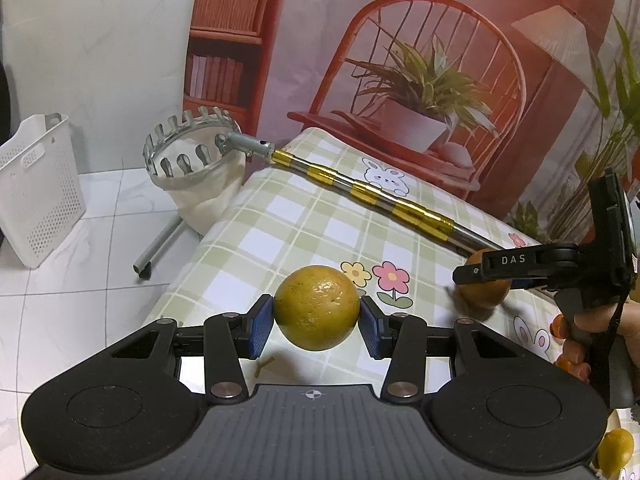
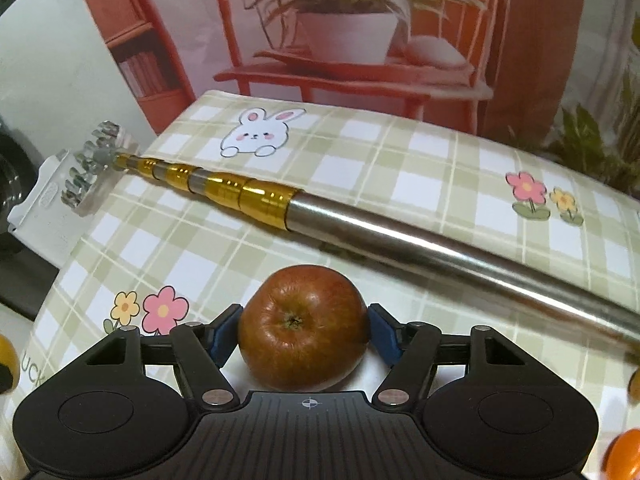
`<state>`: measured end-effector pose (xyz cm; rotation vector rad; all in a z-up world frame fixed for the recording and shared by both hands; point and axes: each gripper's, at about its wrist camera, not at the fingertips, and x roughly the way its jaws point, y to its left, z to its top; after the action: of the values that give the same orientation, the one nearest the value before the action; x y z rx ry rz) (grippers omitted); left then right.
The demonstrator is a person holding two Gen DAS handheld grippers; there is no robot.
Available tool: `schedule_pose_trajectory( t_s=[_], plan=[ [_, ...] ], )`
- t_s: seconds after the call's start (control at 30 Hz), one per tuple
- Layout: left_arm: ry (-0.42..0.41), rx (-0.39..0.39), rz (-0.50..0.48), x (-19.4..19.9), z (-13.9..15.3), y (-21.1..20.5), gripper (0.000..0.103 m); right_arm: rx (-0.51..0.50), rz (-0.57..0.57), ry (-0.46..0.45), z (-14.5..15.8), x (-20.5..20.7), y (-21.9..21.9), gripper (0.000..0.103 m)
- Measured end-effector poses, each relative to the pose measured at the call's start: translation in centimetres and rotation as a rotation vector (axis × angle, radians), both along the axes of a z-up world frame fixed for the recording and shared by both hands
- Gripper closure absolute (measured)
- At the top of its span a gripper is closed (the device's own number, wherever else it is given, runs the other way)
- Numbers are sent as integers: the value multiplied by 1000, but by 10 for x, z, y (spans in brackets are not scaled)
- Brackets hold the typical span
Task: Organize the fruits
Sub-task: 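Raise the yellow orange with left while right grasps a second red apple, then carry the orange over the plate with left while right lowers the apple onto it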
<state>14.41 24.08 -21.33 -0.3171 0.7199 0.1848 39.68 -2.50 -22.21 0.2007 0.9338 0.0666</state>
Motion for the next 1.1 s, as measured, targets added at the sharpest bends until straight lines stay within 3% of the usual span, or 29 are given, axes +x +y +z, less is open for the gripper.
schedule_pose_trajectory(
  t_s=[0.23, 0.47, 0.7, 0.87, 1.1],
  plan=[
    [-1, -7, -15, -3, 4, -5, 55, 18, 0, -7, 1, -7, -3, 41],
    [-3, 1, -61, -5, 12, -24, 55, 69, 39, -79, 27, -39, -8, 41],
    [2, 13, -131, -11, 20, -53, 55, 60, 58, -139, 52, -89, -22, 41],
    [2, 25, -188, -16, 28, -77, 55, 110, 22, -198, 67, -134, -47, 41],
    [13, 32, -302, -25, 30, -120, 55, 62, -23, -257, 69, -202, -78, 41]
  ],
)
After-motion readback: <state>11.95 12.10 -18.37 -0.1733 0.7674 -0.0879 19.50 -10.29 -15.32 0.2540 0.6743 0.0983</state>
